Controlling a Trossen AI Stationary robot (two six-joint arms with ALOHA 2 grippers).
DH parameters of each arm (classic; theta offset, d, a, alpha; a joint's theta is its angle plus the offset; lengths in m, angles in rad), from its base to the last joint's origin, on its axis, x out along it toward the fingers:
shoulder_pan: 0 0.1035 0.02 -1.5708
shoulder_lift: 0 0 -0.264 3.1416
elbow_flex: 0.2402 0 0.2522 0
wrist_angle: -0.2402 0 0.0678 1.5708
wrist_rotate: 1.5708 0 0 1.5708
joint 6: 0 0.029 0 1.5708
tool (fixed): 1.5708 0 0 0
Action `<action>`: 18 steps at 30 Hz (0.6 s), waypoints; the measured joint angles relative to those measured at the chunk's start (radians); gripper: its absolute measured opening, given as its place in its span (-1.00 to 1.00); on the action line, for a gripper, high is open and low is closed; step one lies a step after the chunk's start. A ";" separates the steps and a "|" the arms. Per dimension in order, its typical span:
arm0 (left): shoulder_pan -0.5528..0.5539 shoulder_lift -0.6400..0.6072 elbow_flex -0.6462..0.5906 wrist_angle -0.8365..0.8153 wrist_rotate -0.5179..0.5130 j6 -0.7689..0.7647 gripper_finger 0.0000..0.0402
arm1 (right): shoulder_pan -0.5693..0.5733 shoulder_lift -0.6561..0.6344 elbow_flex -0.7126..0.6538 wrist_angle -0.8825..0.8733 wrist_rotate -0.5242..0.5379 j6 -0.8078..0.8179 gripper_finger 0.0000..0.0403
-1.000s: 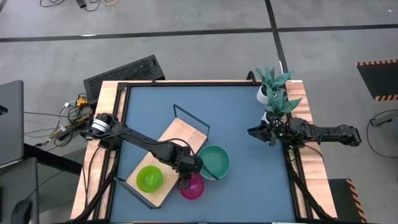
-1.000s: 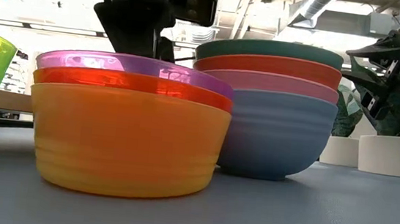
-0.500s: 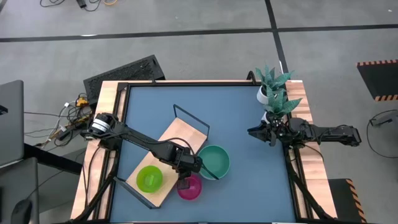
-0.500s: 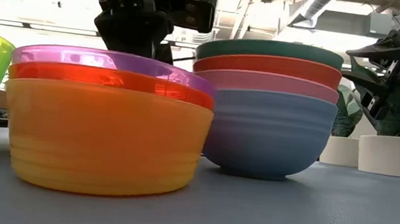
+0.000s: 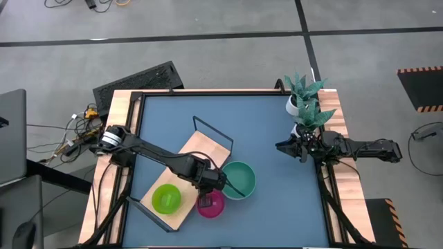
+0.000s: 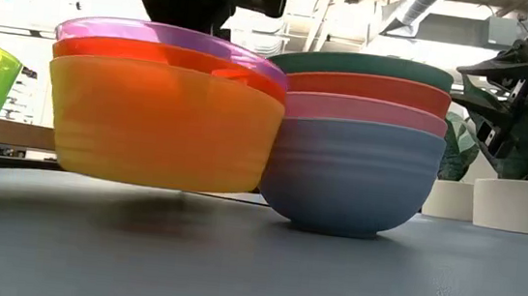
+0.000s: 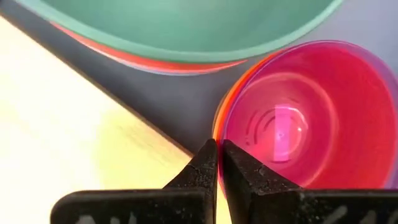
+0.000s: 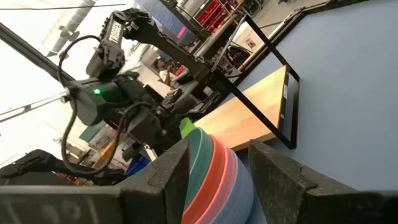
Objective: Place and stack bowls onto a shelf
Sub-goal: Stack the small violet bowl on top of the green bowl on the shelf
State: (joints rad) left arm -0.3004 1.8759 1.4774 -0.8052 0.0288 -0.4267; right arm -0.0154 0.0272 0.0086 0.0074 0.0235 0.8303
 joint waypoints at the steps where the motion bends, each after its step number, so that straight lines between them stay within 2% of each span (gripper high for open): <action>1: 0.000 0.000 0.010 -0.011 -0.004 -0.004 -1.00 | 0.000 0.000 0.000 0.000 0.000 0.000 -0.06; 5: 0.000 0.000 0.019 -0.017 -0.028 -0.013 -1.00 | 0.000 0.000 0.000 0.000 0.000 0.000 -0.06; 10: 0.013 0.000 0.019 -0.009 0.024 -0.046 -1.00 | 0.000 0.000 0.000 0.000 0.000 0.000 -0.06; 13: 0.014 0.000 0.019 0.013 0.092 -0.059 -1.00 | 0.000 0.000 0.000 0.000 0.000 0.000 -0.06; 18: 0.012 0.000 0.019 0.022 0.106 -0.089 -1.00 | 0.000 0.000 0.000 0.000 0.000 -0.001 -0.06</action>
State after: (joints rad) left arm -0.2887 1.8755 1.4963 -0.7830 0.1350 -0.5158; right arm -0.0154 0.0269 0.0086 0.0074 0.0235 0.8297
